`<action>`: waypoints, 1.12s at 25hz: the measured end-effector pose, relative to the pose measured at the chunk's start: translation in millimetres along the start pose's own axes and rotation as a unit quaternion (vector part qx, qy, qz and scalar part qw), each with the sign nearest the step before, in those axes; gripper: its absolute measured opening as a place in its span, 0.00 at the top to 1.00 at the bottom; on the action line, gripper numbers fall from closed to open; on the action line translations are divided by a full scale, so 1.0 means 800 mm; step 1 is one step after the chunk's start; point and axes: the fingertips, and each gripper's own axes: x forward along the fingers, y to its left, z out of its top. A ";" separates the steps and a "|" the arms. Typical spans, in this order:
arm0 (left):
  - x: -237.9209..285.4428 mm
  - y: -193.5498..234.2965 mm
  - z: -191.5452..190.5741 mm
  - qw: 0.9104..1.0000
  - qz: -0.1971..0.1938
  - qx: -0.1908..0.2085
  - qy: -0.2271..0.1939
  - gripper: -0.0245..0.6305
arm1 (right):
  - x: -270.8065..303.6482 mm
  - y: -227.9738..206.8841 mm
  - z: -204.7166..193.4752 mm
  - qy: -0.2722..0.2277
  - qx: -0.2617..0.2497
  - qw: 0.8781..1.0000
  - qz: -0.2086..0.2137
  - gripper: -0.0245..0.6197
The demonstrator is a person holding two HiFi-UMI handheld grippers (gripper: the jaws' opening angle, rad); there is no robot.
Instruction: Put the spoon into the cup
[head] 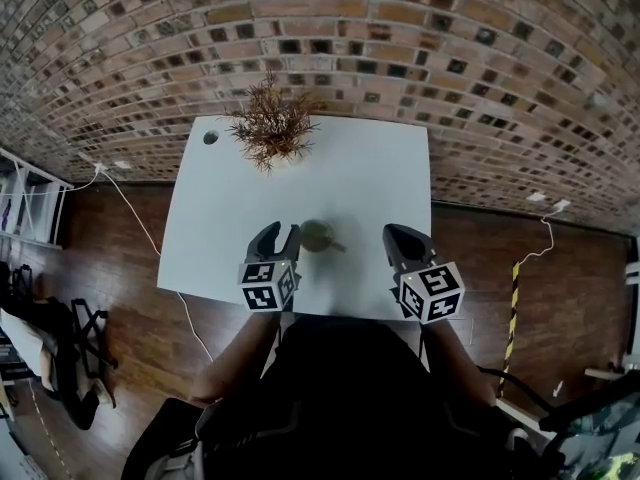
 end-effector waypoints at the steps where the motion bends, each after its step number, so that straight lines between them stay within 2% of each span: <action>1: -0.005 -0.002 0.008 1.000 0.001 -0.002 -0.010 0.73 | -0.003 -0.002 0.003 -0.004 0.001 1.000 0.001 0.95; 3: -0.016 -0.012 0.021 1.000 -0.009 -0.010 -0.026 0.80 | -0.009 -0.004 0.007 -0.011 0.003 1.000 0.005 0.95; 5: -0.029 -0.027 0.033 0.998 -0.040 -0.031 -0.041 0.96 | -0.015 -0.006 0.009 -0.017 0.005 1.000 0.009 0.95; 7: -0.043 -0.042 0.048 0.995 -0.072 -0.049 -0.057 0.96 | -0.020 -0.007 0.011 -0.022 0.007 1.000 0.013 0.95; 9: -0.057 -0.052 0.067 0.992 -0.092 -0.046 -0.076 0.96 | -0.028 -0.009 0.013 -0.028 0.011 0.999 0.015 0.95; 12: -0.075 -0.064 0.096 0.990 -0.099 -0.021 -0.099 0.96 | -0.036 -0.013 0.013 -0.037 0.014 0.999 0.026 0.95; 15: -0.082 -0.092 0.103 0.989 -0.109 0.005 -0.102 0.96 | -0.046 -0.021 0.000 -0.030 0.019 0.999 0.030 0.95; 19: -0.085 -0.152 0.105 0.984 -0.138 -0.005 -0.113 0.96 | -0.069 -0.038 -0.005 -0.029 0.021 0.999 0.027 0.95; 23: -0.096 -0.190 0.110 0.984 -0.138 -0.006 -0.116 0.96 | -0.083 -0.041 -0.009 -0.029 0.020 0.999 0.041 0.95; 28: -0.102 -0.193 0.089 0.988 -0.115 -0.006 -0.105 0.96 | -0.094 -0.036 -0.019 -0.025 0.017 0.998 0.056 0.95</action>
